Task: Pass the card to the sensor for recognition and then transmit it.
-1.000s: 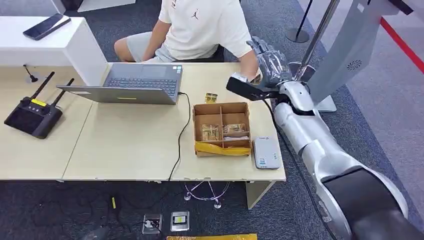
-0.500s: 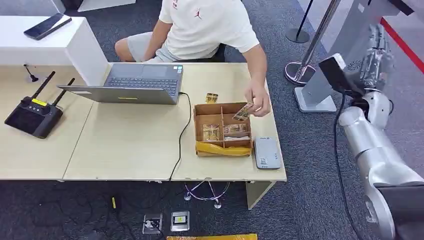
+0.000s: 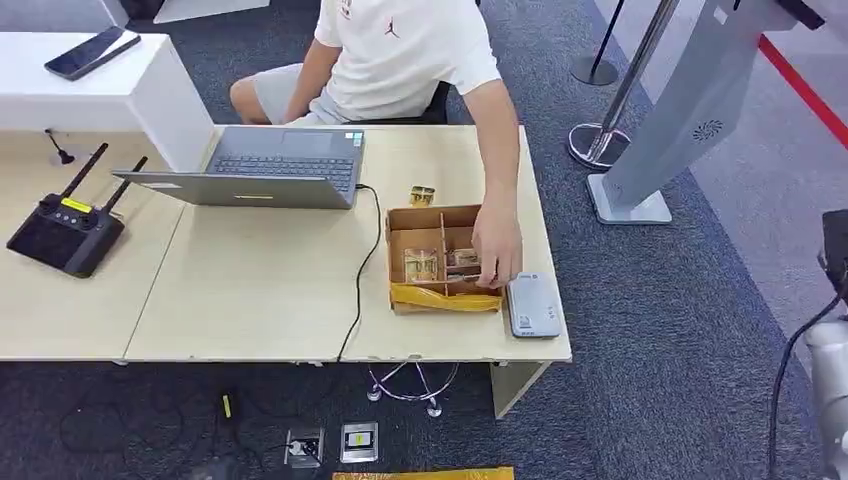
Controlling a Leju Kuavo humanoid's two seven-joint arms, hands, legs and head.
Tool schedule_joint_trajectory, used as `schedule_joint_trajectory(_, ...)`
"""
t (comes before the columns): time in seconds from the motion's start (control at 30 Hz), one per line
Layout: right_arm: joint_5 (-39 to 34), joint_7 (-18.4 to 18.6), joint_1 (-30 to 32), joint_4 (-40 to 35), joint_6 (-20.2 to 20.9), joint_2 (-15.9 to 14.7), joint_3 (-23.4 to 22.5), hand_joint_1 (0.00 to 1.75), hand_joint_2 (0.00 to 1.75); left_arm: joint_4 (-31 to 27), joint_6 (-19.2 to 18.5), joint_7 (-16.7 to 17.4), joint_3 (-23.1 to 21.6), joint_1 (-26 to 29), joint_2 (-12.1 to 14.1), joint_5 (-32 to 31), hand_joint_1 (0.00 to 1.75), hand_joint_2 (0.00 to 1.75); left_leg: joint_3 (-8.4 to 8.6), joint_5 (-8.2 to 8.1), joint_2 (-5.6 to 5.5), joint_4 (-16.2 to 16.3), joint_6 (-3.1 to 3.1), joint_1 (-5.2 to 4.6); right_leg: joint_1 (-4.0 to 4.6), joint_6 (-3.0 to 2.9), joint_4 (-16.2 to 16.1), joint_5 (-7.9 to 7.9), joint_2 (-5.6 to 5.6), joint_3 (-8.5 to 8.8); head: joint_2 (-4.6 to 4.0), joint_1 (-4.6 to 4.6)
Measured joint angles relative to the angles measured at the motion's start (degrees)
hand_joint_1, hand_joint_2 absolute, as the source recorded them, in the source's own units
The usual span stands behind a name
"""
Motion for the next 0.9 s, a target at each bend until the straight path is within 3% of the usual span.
schedule_joint_trajectory(0.07,0.61,1.63,2.39,0.89,0.0,-0.39,-2.55,0.0,1.75,0.2,4.16,-2.46,0.0,0.0,-0.15,0.04,0.0,0.0,0.02,-0.01,0.02,0.0,0.0,0.02,0.01,0.0,0.0,0.0,0.01,0.0,0.0,0.0)
schedule_joint_trajectory(0.13,0.61,2.99,4.71,1.6,0.0,-0.59,-4.9,0.0,1.75,0.57,5.76,-3.41,0.0,-0.01,-0.44,0.35,0.0,0.0,0.01,-0.01,0.02,-0.01,0.0,0.02,0.01,0.0,0.0,0.0,0.01,-0.01,0.0,-0.04)
schedule_joint_trajectory(0.67,1.37,15.6,18.84,8.22,2.34,2.71,-14.57,0.0,1.75,3.23,7.92,-3.51,0.0,0.28,-3.06,3.56,0.0,0.0,-0.02,-0.01,-0.01,-0.04,0.0,0.04,0.05,0.0,0.0,-0.03,0.01,0.0,0.0,0.0)
schedule_joint_trajectory(0.9,0.33,21.38,23.26,9.99,7.96,4.96,-16.76,0.0,1.75,3.72,7.88,-3.51,-0.04,0.28,-3.17,4.17,0.0,0.0,0.0,-0.01,0.0,-0.05,-0.01,0.04,0.06,0.0,0.0,-0.03,0.01,0.0,0.0,0.02)
